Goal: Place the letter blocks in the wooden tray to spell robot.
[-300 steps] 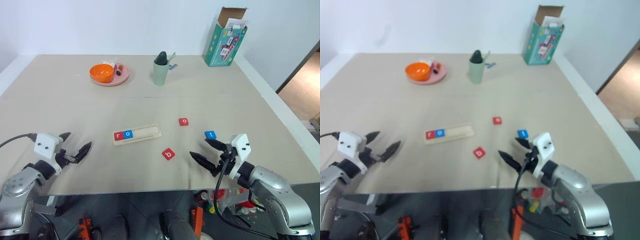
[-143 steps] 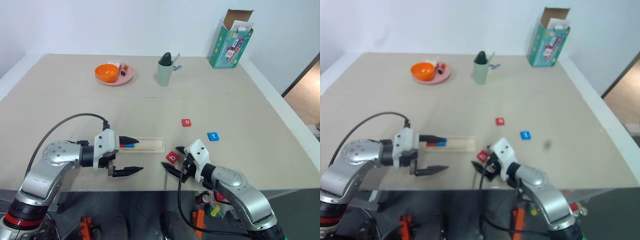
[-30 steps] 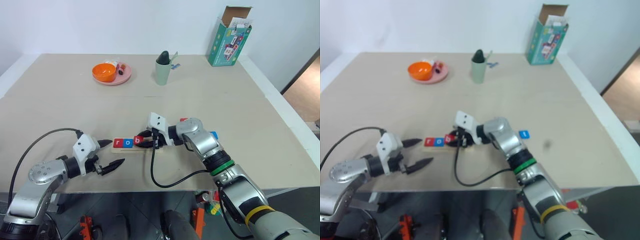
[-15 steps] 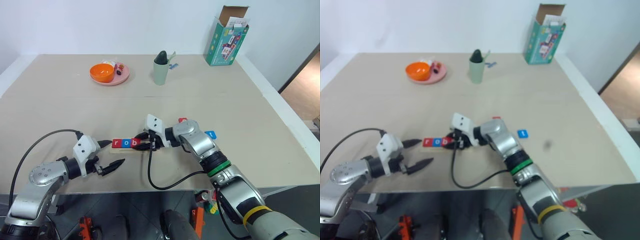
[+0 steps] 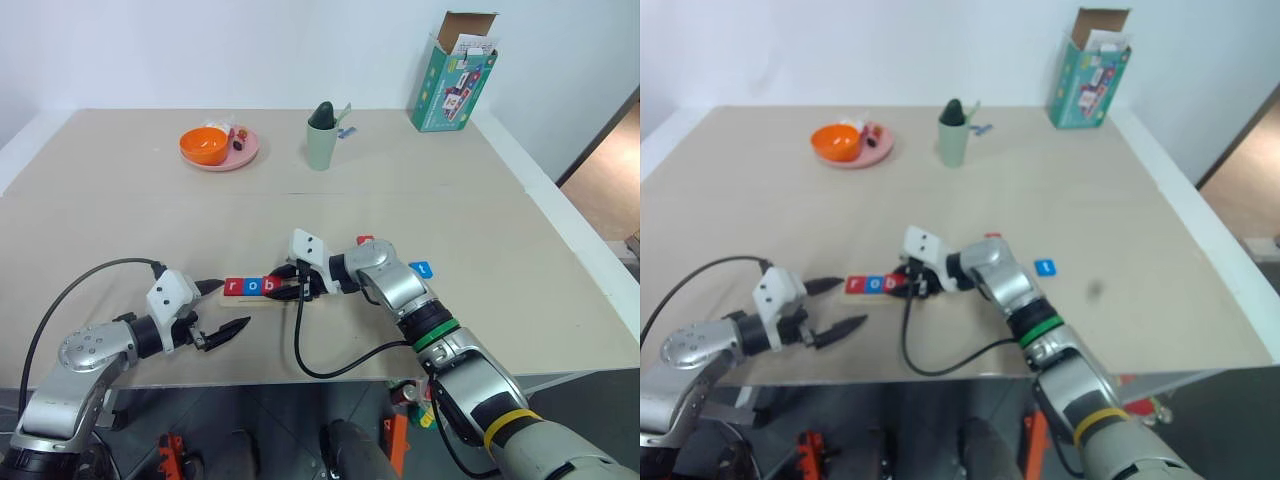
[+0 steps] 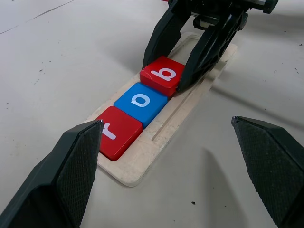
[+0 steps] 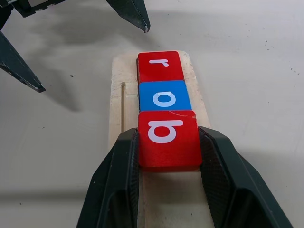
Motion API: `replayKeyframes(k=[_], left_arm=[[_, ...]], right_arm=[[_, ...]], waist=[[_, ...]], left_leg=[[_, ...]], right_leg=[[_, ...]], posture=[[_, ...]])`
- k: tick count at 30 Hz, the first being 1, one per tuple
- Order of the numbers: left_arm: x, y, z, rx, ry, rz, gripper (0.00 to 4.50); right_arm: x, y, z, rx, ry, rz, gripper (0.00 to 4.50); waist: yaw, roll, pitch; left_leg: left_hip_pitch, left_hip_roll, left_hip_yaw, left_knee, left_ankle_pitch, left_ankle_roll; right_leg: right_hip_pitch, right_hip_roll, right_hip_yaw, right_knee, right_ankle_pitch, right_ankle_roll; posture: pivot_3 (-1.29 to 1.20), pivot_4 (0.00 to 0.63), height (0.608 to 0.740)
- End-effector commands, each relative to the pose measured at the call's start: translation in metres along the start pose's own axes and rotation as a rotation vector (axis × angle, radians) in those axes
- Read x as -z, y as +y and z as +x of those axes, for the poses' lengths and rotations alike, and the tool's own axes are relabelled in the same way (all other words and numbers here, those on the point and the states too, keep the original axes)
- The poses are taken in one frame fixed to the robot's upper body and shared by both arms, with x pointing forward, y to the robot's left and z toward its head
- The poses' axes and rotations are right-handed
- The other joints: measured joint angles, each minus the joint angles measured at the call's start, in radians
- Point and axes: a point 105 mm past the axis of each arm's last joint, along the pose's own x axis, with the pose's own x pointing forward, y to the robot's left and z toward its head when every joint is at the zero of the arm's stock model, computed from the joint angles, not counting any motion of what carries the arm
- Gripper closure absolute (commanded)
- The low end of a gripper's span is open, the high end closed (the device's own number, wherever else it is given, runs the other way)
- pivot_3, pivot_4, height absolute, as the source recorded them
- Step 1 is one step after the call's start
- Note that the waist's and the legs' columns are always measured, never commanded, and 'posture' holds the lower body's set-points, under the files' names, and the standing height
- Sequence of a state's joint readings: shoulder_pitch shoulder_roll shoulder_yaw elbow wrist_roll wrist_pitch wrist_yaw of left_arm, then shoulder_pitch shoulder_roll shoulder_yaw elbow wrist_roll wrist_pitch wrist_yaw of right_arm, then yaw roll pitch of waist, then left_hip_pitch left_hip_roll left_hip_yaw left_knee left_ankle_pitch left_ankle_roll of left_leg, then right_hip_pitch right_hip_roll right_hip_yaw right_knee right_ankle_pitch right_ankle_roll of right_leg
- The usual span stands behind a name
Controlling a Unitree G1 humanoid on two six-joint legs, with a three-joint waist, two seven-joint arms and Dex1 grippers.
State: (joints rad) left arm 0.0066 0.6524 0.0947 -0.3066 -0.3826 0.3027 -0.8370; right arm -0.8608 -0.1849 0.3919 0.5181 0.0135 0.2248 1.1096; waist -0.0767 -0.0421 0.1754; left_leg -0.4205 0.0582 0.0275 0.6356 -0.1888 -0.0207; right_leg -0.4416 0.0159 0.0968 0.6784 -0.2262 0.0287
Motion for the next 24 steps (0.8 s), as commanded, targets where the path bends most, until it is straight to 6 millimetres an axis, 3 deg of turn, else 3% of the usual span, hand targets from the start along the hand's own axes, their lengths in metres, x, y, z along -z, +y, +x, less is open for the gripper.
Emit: replayKeyframes(k=[1, 24], left_arm=[[-0.0143, -0.0002, 0.0003, -0.001, -0.045, 0.052, 0.0], [-0.0126, -0.001, 0.0003, 0.003, -0.031, 0.054, 0.0]], right_arm=[[-0.0089, -0.0047, 0.0, 0.009, -0.011, -0.03, 3.29], [-0.007, -0.0072, -0.0034, 0.012, -0.014, -0.017, 3.29]], waist=[[0.0, 0.0, 0.0], [-0.001, 0.0, 0.0]], left_leg=[[0.0, 0.0, 0.0, 0.0, 0.0, 0.0], [0.0, 0.0, 0.0, 0.0, 0.0, 0.0]], right_leg=[[0.0, 0.0, 0.0, 0.0, 0.0, 0.0], [0.0, 0.0, 0.0, 0.0, 0.0, 0.0]], posture=[[0.0, 0.15, 0.74], [0.0, 0.15, 0.74]])
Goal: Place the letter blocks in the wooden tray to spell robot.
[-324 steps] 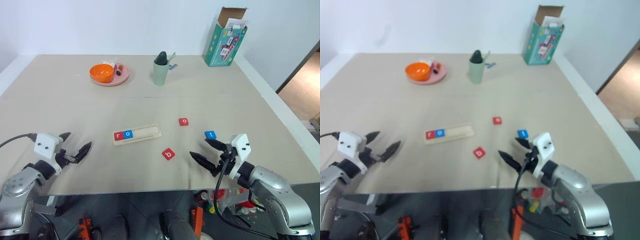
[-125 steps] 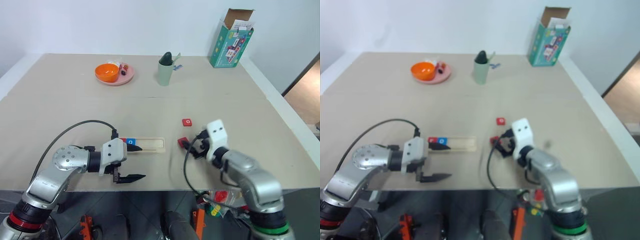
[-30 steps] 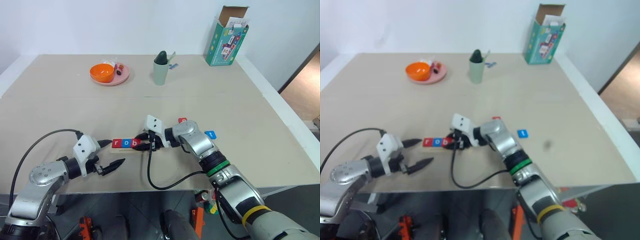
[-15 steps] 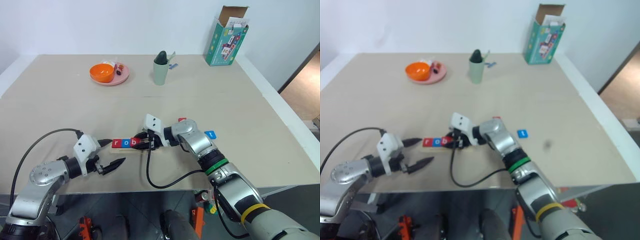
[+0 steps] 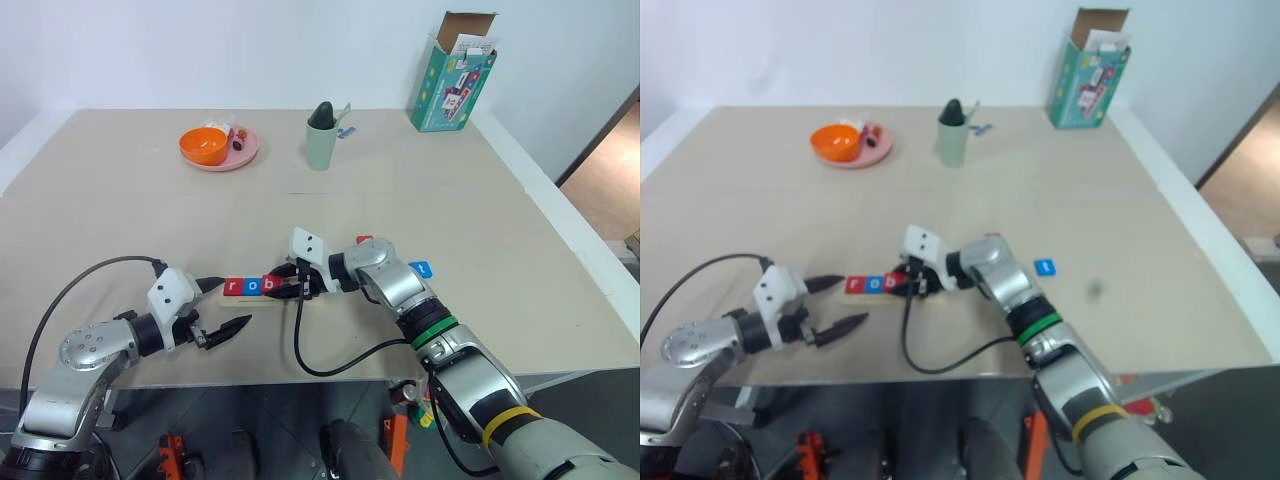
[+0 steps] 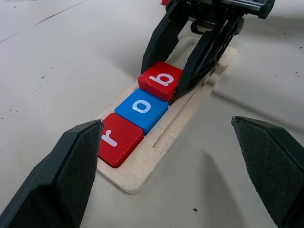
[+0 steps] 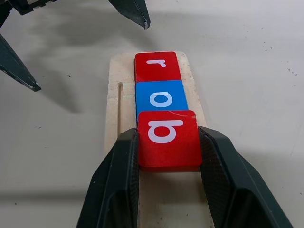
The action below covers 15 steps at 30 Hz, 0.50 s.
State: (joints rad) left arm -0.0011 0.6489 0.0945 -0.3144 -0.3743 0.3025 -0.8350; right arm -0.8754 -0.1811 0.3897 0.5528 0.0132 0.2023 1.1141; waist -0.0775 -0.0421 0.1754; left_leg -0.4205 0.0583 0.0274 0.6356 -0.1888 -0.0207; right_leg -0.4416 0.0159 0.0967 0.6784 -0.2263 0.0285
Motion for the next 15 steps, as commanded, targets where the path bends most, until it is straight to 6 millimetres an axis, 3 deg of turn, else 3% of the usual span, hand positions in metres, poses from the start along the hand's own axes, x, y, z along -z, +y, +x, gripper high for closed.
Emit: replayKeyframes(k=[1, 15], left_arm=[[-0.0092, -0.0013, -0.0008, 0.007, -0.022, 0.04, 0.0], [-0.0083, -0.001, -0.0015, 0.009, -0.016, 0.042, 0.0]], right_arm=[[-0.0082, -0.0052, -0.0042, 0.014, -0.017, -0.012, 3.29], [-0.0017, -0.0006, -0.0042, -0.005, 0.002, -0.005, 3.29]], waist=[[0.0, 0.0, 0.0], [-0.001, 0.0, 0.0]], left_leg=[[0.0, 0.0, 0.0, 0.0, 0.0, 0.0], [0.0, 0.0, 0.0, 0.0, 0.0, 0.0]], right_leg=[[0.0, 0.0, 0.0, 0.0, 0.0, 0.0], [0.0, 0.0, 0.0, 0.0, 0.0, 0.0]], posture=[[0.0, 0.15, 0.74], [0.0, 0.15, 0.74]])
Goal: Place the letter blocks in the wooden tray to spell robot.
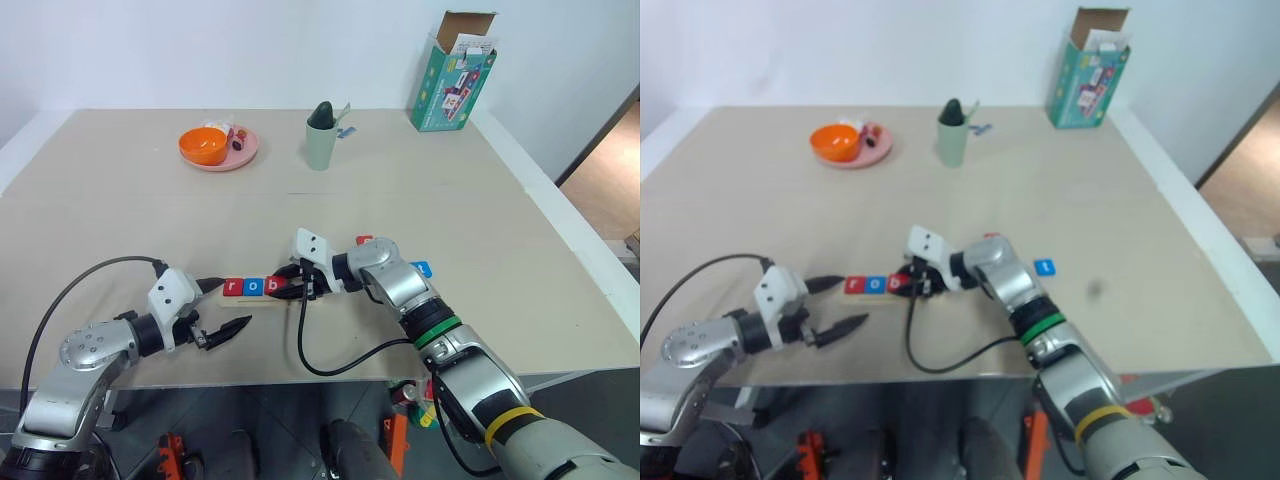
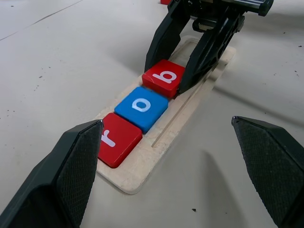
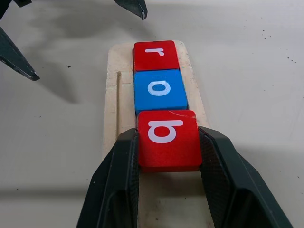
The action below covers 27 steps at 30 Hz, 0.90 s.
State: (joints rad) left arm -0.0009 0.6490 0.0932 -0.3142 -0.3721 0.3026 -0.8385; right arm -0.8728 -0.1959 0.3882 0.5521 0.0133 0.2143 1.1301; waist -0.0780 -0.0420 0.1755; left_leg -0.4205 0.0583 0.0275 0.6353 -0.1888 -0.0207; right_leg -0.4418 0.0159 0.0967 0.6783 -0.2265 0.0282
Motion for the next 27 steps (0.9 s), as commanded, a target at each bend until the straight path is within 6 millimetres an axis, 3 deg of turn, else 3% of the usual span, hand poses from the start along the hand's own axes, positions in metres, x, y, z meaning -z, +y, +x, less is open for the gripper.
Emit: replayKeyframes(k=[1, 24, 27], left_arm=[[-0.0085, -0.0006, -0.0017, 0.005, -0.018, 0.041, 0.0], [-0.0047, -0.003, -0.0019, 0.008, -0.001, 0.043, 0.0], [-0.0036, -0.0026, -0.0018, 0.01, 0.004, 0.046, 0.0]], right_arm=[[-0.0068, -0.0003, 0.0001, 0.001, -0.015, -0.017, 3.29], [-0.0055, -0.0031, 0.0053, 0.011, -0.007, -0.01, 3.29], [-0.0063, -0.0039, 0.0051, 0.017, -0.015, -0.012, 1.77]], waist=[[0.0, 0.0, 0.0], [0.0, 0.0, 0.0], [-0.001, 0.0, 0.0]], left_leg=[[0.0, 0.0, 0.0, 0.0, 0.0, 0.0], [0.0, 0.0, 0.0, 0.0, 0.0, 0.0], [0.0, 0.0, 0.0, 0.0, 0.0, 0.0]], right_leg=[[0.0, 0.0, 0.0, 0.0, 0.0, 0.0], [0.0, 0.0, 0.0, 0.0, 0.0, -0.001], [0.0, 0.0, 0.0, 0.0, 0.0, -0.001]], posture=[[0.0, 0.15, 0.74], [0.0, 0.15, 0.74], [0.0, 0.15, 0.74]])
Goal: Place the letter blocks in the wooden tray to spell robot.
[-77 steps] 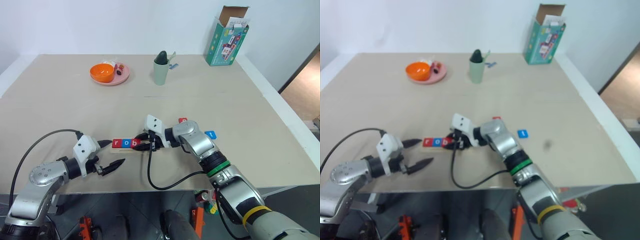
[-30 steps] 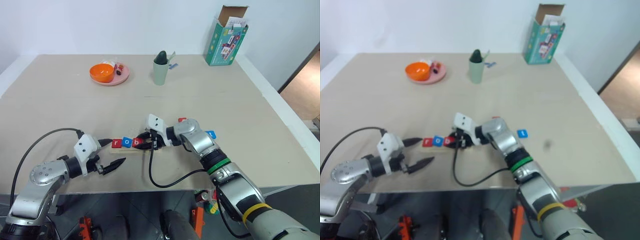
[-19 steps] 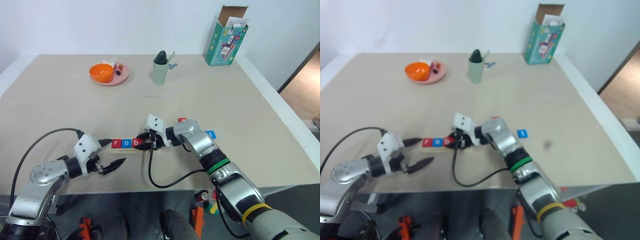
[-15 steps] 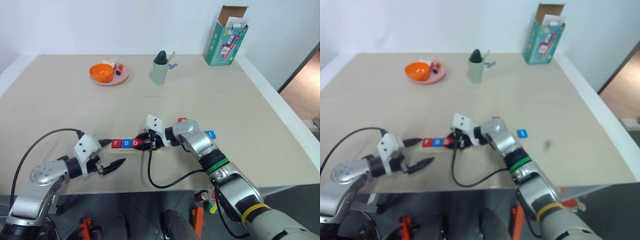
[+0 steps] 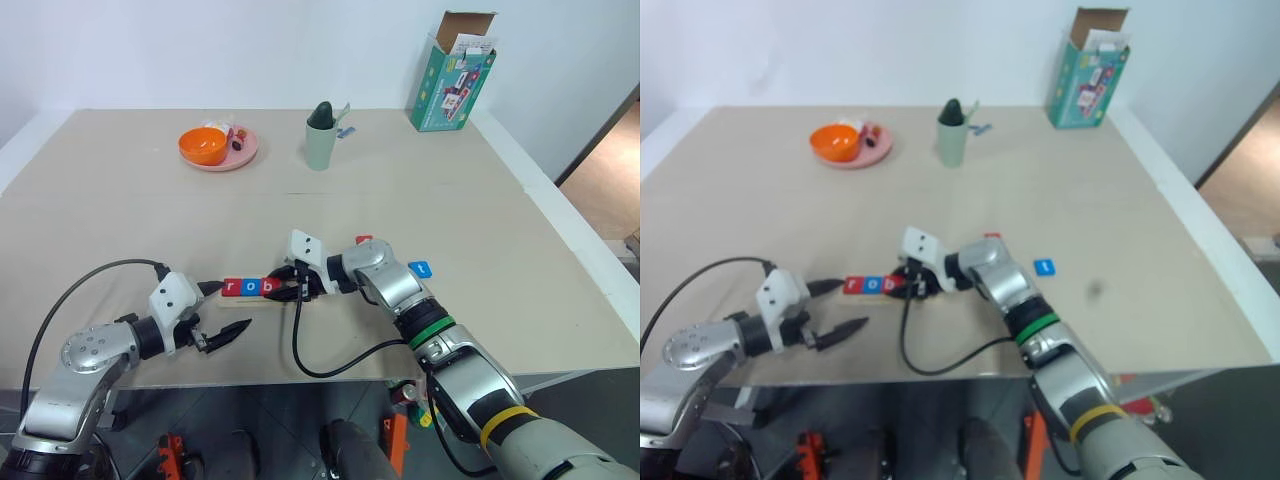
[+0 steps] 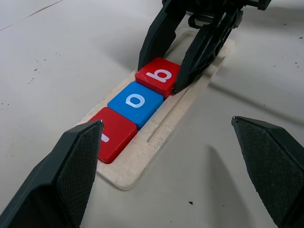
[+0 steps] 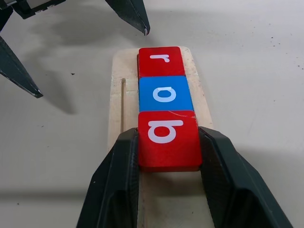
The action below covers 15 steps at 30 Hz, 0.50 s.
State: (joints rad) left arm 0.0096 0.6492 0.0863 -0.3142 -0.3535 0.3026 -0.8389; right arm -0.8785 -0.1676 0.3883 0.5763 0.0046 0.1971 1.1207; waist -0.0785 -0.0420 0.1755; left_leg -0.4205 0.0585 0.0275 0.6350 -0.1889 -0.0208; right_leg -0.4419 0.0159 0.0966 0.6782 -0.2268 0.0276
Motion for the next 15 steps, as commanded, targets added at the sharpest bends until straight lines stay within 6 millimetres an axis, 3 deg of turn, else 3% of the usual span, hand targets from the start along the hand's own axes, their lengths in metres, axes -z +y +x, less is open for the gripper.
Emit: replayKeyframes(k=[1, 5, 9, 12, 15], left_arm=[[-0.008, -0.001, -0.002, 0.008, -0.017, 0.044, 0.0], [-0.007, -0.001, -0.002, 0.013, -0.012, 0.045, 0.0], [-0.006, -0.002, -0.003, 0.019, -0.005, 0.047, 0.0], [-0.009, -0.002, -0.003, 0.014, -0.018, 0.047, 0.0], [-0.019, -0.007, -0.001, 0.039, -0.055, 0.048, 0.0]], right_arm=[[-0.003, -0.006, -0.003, 0.024, -0.001, -0.011, 1.53], [-0.005, -0.007, -0.004, 0.033, -0.009, -0.018, 0.06], [-0.021, -0.014, -0.01, 0.077, -0.065, -0.028, 0.02], [-0.042, -0.027, -0.026, 0.165, -0.141, 0.019, 0.02], [-0.064, -0.051, -0.064, 0.385, -0.27, 0.114, 0.02]], waist=[[0.0, 0.0, 0.0], [0.0, 0.0, 0.0], [0.0, 0.0, 0.0], [0.0, 0.001, 0.0], [0.001, 0.001, 0.0]], left_leg=[[0.0, 0.0, 0.0, 0.0, 0.0, 0.0], [0.0, 0.0, 0.0, 0.0, 0.0, 0.0], [0.0, 0.0, 0.0, -0.001, 0.0, 0.0], [-0.001, 0.0, 0.0, -0.001, 0.0, 0.0], [-0.002, 0.0, 0.0, -0.001, 0.0, 0.0]], right_leg=[[0.0, 0.0, 0.0, 0.0, 0.0, 0.0], [0.0, 0.0, 0.0, 0.0, 0.0, 0.0], [0.0, 0.0, 0.0, 0.0, 0.0, 0.0], [-0.001, 0.0, 0.0, 0.0, 0.0, 0.0], [-0.001, 0.0, 0.0, 0.0, 0.0, 0.0]], posture=[[0.0, 0.15, 0.74], [0.0, 0.15, 0.74], [0.0, 0.15, 0.74], [0.0, 0.15, 0.74], [0.0, 0.15, 0.74]])
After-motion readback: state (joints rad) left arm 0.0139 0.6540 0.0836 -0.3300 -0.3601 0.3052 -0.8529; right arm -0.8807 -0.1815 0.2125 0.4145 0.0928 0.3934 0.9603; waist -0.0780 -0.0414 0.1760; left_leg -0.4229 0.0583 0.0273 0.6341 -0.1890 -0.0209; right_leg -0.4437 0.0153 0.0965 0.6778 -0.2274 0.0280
